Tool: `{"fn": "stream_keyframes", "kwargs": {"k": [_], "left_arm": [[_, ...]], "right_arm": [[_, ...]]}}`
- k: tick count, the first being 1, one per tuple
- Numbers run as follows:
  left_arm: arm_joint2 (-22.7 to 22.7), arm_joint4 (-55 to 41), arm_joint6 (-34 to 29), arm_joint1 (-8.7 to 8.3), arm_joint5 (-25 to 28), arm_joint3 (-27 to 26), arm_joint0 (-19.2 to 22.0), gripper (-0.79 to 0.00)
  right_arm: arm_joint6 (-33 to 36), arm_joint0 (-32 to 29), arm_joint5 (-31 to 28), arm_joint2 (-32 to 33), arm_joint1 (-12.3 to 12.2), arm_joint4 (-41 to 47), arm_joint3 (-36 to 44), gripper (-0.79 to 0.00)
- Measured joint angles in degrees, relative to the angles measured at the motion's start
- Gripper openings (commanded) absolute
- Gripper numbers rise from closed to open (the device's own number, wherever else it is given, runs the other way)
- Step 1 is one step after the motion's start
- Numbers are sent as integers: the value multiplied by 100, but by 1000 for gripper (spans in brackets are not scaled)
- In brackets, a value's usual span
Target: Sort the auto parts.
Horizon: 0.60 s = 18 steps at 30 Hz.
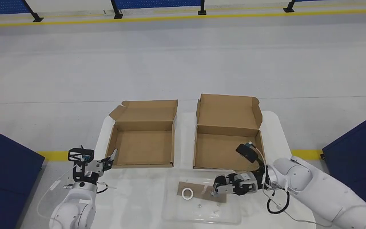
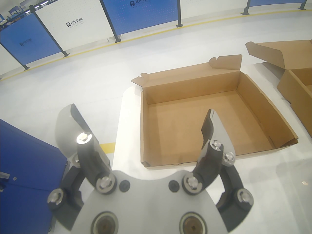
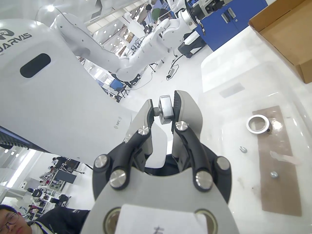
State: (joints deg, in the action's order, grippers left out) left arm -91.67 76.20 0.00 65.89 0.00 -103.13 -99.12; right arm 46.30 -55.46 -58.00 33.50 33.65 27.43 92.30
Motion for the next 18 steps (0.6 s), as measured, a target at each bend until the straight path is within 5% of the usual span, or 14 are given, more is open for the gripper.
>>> {"fn": "stream_keyframes", "kwargs": {"k": [7,18], "left_arm": [[0,0,0,0,0,0,0,0],[0,0,0,0,0,0,0,0]], "right_arm": [[-69,-85,54,-2,23,266,68,-785],[355,-41,354,32,-164,2459,537,-785]]}}
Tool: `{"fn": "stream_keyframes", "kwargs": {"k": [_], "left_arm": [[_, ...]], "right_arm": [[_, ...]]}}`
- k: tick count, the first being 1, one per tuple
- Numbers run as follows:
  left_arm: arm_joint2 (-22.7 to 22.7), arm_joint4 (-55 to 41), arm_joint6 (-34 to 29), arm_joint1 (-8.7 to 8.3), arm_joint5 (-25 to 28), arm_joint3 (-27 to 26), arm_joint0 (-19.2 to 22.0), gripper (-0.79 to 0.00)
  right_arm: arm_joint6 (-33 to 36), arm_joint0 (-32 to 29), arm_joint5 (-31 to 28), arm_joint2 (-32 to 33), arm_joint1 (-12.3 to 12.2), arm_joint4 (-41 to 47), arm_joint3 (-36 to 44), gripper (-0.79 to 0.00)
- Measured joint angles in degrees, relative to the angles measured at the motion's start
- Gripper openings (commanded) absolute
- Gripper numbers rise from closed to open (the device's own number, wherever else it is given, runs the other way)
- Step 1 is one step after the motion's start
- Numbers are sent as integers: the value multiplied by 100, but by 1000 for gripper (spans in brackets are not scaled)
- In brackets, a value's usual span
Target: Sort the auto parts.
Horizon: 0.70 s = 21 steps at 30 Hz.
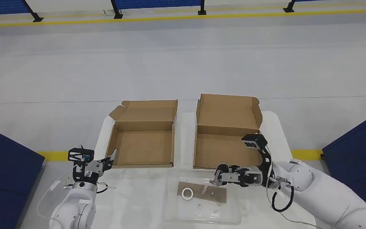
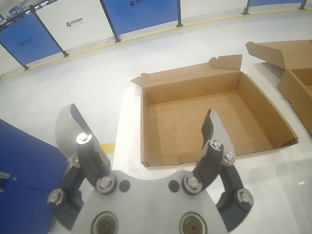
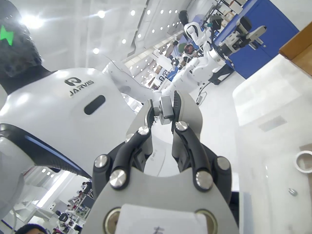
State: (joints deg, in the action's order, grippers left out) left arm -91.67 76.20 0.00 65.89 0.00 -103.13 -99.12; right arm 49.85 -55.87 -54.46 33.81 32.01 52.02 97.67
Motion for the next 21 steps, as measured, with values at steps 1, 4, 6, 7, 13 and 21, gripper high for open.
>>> {"fn": "stream_keyframes", "kwargs": {"k": [1,4,6,7,13,21], "left_arm": [[0,0,0,0,0,0,0,0],[0,0,0,0,0,0,0,0],[0,0,0,0,0,0,0,0],[0,0,0,0,0,0,0,0],[0,0,0,0,0,0,0,0],[0,0,0,0,0,0,0,0]], "right_arm": [[25,-1,25,31,-16,120,44,-785],[133,-26,131,160,-59,468,187,-785],[232,-45,231,289,-78,666,281,-785],[264,-50,262,343,-83,717,302,-785],[276,-52,275,369,-85,730,305,-785],[477,-153,473,616,8,1376,778,-785]]}}
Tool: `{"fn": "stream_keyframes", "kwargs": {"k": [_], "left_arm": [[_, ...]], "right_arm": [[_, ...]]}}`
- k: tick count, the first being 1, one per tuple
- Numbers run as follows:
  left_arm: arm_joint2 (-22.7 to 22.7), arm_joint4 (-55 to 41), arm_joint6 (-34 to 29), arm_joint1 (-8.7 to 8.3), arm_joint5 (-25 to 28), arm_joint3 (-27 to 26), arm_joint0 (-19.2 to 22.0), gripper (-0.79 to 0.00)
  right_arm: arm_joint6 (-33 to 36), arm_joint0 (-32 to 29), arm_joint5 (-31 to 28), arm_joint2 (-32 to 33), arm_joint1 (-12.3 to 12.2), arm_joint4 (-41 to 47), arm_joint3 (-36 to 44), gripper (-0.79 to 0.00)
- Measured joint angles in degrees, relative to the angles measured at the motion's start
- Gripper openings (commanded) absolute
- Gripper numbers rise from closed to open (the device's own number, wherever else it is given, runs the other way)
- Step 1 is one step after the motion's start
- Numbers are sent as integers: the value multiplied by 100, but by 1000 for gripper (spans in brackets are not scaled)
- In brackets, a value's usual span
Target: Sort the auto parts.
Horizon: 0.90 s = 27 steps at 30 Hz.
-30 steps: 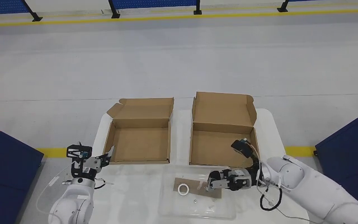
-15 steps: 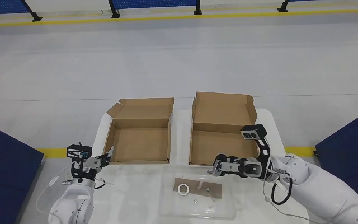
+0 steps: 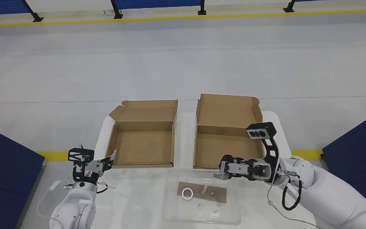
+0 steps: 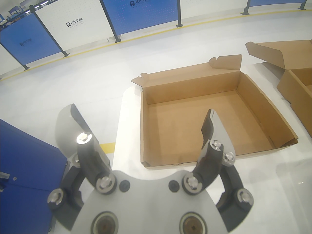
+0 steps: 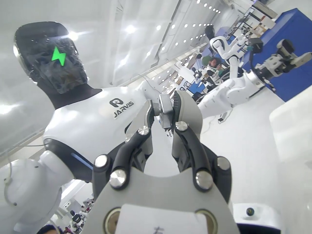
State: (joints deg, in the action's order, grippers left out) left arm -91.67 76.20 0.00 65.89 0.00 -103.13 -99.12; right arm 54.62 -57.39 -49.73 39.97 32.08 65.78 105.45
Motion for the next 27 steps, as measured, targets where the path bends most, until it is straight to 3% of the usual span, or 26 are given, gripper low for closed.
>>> {"fn": "stream_keyframes", "kwargs": {"k": [12,19,27], "left_arm": [[0,0,0,0,0,0,0,0],[0,0,0,0,0,0,0,0],[0,0,0,0,0,0,0,0]], "right_arm": [[1045,-151,1050,956,241,1411,498,-785],[1045,-160,1069,967,248,1434,508,-785],[1192,-334,1683,1276,379,2288,823,-785]]}}
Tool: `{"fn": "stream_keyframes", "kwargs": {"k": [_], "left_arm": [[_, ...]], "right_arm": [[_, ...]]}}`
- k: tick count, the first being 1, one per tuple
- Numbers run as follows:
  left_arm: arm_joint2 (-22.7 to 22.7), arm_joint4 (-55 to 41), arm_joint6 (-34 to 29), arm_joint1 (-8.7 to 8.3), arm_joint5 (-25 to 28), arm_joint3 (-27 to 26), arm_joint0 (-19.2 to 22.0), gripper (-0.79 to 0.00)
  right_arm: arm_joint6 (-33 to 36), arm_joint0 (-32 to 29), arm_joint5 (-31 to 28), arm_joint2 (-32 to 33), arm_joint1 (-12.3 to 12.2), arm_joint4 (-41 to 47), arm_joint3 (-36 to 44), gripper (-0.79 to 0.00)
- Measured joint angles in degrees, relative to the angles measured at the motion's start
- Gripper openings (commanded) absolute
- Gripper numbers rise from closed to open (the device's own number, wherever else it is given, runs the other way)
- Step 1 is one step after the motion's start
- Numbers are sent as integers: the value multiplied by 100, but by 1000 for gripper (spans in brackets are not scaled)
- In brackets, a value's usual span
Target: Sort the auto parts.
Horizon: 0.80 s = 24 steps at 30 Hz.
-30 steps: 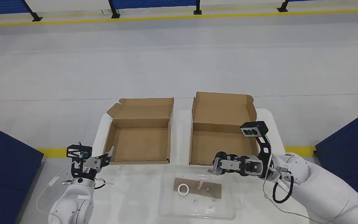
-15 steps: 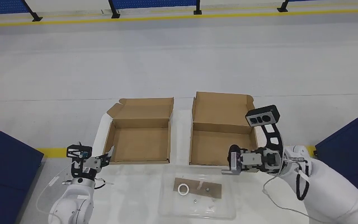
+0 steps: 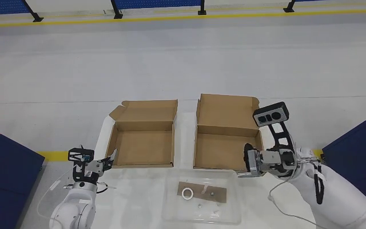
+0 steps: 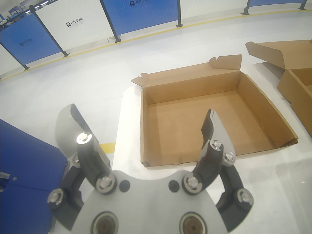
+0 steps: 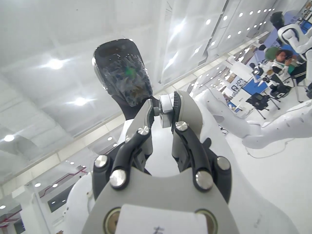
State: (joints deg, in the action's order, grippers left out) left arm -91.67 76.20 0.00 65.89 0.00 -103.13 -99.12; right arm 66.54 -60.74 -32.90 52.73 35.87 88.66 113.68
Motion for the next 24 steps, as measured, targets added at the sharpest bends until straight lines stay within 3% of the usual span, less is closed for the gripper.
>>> {"fn": "stream_keyframes", "kwargs": {"k": [9,18,24], "left_arm": [[0,0,0,0,0,0,0,0],[0,0,0,0,0,0,0,0],[0,0,0,0,0,0,0,0]], "right_arm": [[474,-122,708,289,194,989,228,-785],[378,-169,799,300,223,1046,314,-785],[320,-375,1081,444,370,1685,447,-785]]}}
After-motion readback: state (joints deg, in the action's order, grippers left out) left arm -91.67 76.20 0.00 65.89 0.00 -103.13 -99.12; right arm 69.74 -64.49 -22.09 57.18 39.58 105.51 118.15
